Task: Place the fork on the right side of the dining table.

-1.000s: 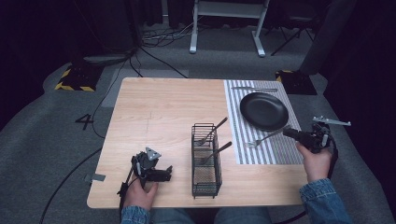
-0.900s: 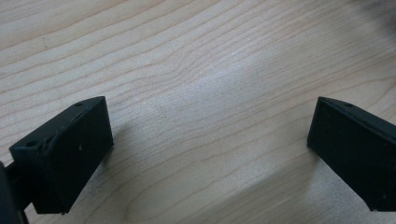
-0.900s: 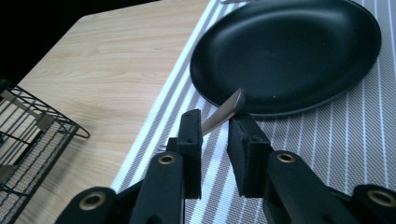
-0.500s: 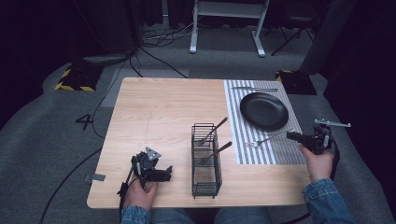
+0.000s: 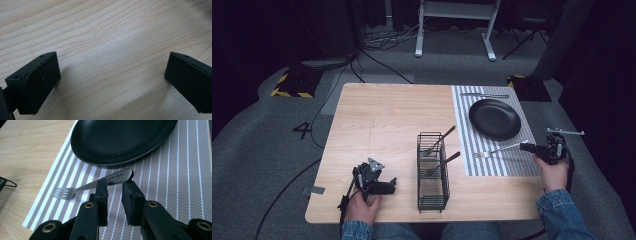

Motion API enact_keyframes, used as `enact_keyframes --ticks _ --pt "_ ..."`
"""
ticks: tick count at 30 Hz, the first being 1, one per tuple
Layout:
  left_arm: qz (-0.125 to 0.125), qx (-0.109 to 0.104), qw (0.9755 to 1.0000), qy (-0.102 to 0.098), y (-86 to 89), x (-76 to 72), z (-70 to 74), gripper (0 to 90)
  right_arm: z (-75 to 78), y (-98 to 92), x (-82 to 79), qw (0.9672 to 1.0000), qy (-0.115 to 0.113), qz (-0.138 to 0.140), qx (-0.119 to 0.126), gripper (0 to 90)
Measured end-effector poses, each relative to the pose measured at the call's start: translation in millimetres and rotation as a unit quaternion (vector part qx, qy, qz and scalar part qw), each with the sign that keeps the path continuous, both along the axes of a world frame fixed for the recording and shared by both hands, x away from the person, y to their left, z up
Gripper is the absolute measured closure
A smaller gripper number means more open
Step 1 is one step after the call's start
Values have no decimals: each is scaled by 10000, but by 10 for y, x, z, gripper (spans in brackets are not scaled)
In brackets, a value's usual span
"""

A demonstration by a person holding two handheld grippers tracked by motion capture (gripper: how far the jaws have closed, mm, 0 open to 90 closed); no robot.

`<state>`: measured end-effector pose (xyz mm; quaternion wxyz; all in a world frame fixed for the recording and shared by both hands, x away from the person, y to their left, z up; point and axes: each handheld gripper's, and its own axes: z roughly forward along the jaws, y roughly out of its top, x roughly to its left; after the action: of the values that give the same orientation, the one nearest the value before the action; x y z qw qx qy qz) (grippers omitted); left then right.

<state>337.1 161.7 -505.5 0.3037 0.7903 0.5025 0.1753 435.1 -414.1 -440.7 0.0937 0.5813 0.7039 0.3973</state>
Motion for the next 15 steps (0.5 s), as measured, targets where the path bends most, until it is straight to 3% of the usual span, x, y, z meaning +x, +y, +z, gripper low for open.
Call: enact_keyframes --ticks 15 --pt "-5 -3 10000 -2 0 0 -1 2 -183 -78 -9 9996 233 -142 -31 745"
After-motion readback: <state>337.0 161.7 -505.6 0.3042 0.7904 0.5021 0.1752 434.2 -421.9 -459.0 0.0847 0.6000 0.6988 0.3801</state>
